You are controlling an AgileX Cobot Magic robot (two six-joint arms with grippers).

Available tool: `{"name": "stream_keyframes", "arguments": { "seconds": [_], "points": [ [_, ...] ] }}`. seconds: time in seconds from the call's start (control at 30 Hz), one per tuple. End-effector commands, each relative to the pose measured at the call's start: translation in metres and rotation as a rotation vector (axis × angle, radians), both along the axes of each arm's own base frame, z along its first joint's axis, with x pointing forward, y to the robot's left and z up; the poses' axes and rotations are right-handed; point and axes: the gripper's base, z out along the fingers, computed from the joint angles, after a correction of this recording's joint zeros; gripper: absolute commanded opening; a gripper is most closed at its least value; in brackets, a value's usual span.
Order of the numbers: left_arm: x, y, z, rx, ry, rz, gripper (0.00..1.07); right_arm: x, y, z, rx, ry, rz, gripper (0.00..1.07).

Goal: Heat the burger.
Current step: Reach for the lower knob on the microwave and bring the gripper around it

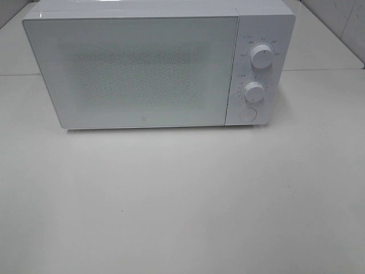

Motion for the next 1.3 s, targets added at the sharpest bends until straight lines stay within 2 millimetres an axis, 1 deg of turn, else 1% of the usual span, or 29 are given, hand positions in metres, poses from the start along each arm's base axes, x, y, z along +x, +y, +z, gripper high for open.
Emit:
{"name": "stream_keyframes", "arguments": {
  "seconds": [0.03, 1.13, 1.3],
  "points": [
    [-0.0032, 0.0001, -0.0013, -0.007, -0.023, 0.007, 1.01, -0.0038, 0.0000, 0.0000, -0.007, -0.031, -0.003, 0.74],
    [-0.0027, 0.0001, -0.0013, -0.007, -0.020, 0.007, 1.01, -0.0036, 0.0000, 0.0001, -0.009, -0.030, -0.002, 0.74],
    [-0.0027, 0.0001, -0.0013, -0.007, -0.020, 0.007, 1.01, 0.0054, -0.0003, 0.0024, -0.009, 0.020, 0.004, 0.74]
  ]
}}
